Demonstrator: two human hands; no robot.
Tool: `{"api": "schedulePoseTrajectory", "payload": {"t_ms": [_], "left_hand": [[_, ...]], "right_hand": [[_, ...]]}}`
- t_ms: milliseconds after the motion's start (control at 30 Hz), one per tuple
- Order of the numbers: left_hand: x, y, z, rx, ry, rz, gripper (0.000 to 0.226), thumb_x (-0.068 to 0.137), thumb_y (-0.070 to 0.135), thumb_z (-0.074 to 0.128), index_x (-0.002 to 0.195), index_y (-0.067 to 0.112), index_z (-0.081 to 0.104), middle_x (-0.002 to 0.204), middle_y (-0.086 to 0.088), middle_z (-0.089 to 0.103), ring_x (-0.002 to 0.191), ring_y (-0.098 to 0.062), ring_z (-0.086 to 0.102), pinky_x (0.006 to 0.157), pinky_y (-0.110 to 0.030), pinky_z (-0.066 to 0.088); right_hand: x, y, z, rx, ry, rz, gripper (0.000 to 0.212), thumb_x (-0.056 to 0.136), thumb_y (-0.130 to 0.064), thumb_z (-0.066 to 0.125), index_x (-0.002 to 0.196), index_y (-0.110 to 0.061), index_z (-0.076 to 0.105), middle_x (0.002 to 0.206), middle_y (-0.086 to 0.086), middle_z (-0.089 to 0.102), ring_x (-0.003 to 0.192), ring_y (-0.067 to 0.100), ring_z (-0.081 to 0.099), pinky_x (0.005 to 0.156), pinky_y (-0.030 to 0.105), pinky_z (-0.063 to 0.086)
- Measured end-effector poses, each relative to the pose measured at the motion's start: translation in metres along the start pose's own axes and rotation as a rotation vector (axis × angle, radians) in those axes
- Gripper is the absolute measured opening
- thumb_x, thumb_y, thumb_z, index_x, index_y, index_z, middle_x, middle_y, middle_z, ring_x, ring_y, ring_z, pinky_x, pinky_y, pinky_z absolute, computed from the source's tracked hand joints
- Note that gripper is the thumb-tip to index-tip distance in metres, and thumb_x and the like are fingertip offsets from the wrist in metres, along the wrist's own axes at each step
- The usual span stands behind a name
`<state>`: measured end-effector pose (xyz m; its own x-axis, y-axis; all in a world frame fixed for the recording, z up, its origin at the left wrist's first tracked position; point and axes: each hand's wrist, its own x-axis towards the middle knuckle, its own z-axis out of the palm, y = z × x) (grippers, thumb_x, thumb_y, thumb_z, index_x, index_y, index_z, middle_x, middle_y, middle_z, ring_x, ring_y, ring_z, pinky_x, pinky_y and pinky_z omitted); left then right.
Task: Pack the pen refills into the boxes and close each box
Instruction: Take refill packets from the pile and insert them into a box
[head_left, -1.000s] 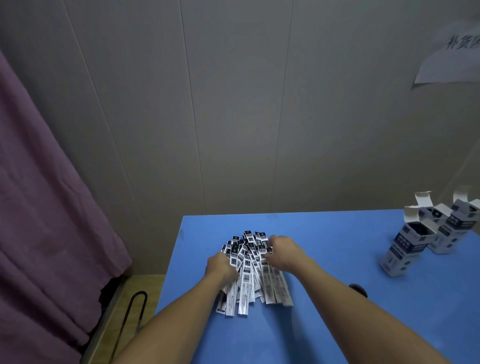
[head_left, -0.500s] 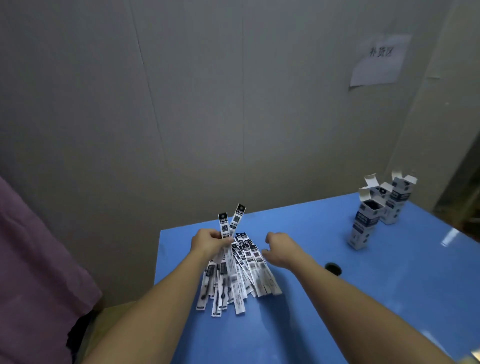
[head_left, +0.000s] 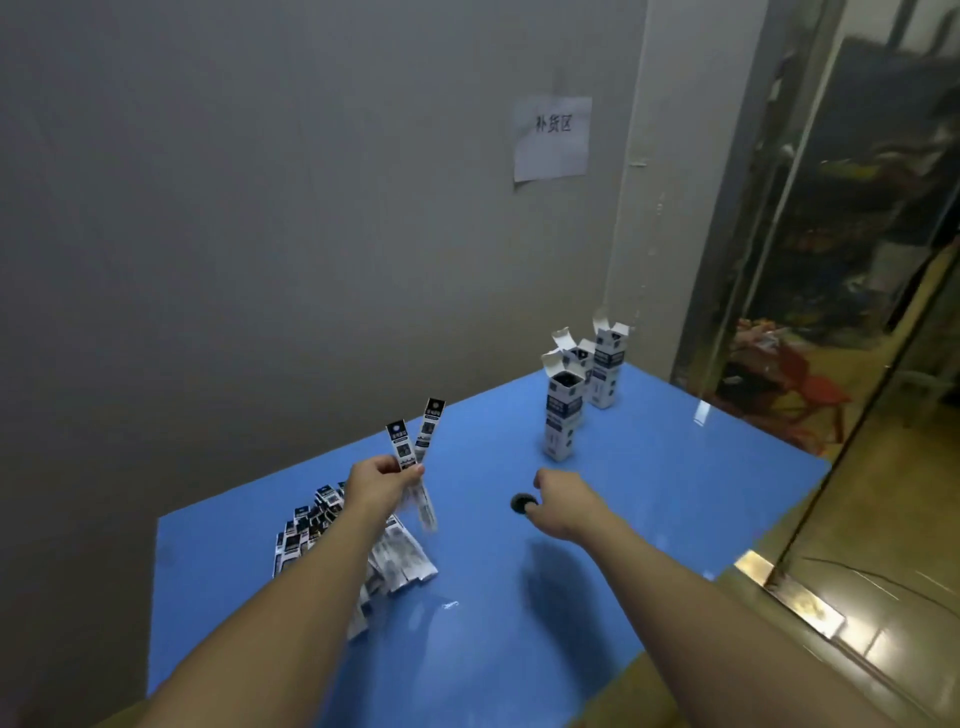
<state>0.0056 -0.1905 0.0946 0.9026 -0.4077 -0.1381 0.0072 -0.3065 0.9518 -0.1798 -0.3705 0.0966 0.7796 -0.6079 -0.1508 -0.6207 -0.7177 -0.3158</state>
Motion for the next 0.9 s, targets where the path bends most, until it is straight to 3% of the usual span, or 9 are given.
{"api": "schedulePoseTrajectory", "payload": {"t_ms": [100,233,400,467,667,900], "left_hand": [[-0.003,0.007,0.031,0.022,-0.002,0.009,0.025,0.083,0.019,0.080,0.069,0.009,0.062,0.069,-0.004,0.061,0.068,-0.020,0.053,0.062,-0.028,0.038],[-0.010,0.018,0.076,0.039,0.022,0.009,0.017,0.081,0.022,0.083,0.088,0.009,0.073,0.089,-0.007,0.072,0.085,-0.027,0.065,0.071,-0.034,0.046],[-0.020,0.031,0.132,0.043,0.106,-0.011,0.010,0.082,0.020,0.082,0.085,0.015,0.074,0.087,-0.006,0.074,0.088,-0.028,0.069,0.082,-0.045,0.058],[-0.025,0.037,0.151,0.033,0.132,-0.024,0.010,0.083,0.020,0.081,0.087,0.014,0.074,0.088,-0.007,0.074,0.087,-0.028,0.069,0.082,-0.042,0.058],[-0.035,0.043,0.190,0.022,0.179,-0.056,0.010,0.086,0.016,0.078,0.091,0.009,0.072,0.088,-0.009,0.073,0.083,-0.029,0.068,0.061,-0.027,0.046],[-0.008,0.041,0.211,0.020,0.232,-0.074,0.009,0.084,0.014,0.080,0.088,0.010,0.072,0.086,-0.009,0.073,0.084,-0.032,0.071,0.075,-0.036,0.053]], "right_hand": [[-0.003,0.040,-0.012,0.018,0.007,0.024,0.039,0.094,-0.033,0.056,0.125,-0.009,0.051,0.120,0.009,0.056,0.107,0.027,0.058,0.089,0.042,0.052],[-0.003,0.099,-0.028,0.018,0.011,0.027,0.042,0.092,-0.036,0.057,0.125,-0.009,0.051,0.123,0.009,0.056,0.109,0.027,0.056,0.092,0.042,0.052],[0.002,0.173,-0.045,0.009,-0.008,0.003,0.042,0.094,-0.034,0.055,0.126,-0.008,0.049,0.126,0.010,0.054,0.112,0.029,0.055,0.092,0.043,0.051],[0.005,0.197,-0.050,0.003,-0.024,-0.004,0.042,0.094,-0.034,0.055,0.126,-0.008,0.049,0.126,0.011,0.054,0.111,0.028,0.055,0.092,0.042,0.051],[0.019,0.246,-0.059,-0.003,-0.070,-0.037,0.042,0.093,-0.034,0.056,0.126,-0.008,0.049,0.124,0.010,0.055,0.110,0.028,0.055,0.091,0.041,0.052],[0.068,0.270,-0.067,-0.023,-0.104,-0.099,0.042,0.093,-0.033,0.056,0.126,-0.009,0.049,0.125,0.010,0.055,0.111,0.028,0.056,0.091,0.041,0.052]]}}
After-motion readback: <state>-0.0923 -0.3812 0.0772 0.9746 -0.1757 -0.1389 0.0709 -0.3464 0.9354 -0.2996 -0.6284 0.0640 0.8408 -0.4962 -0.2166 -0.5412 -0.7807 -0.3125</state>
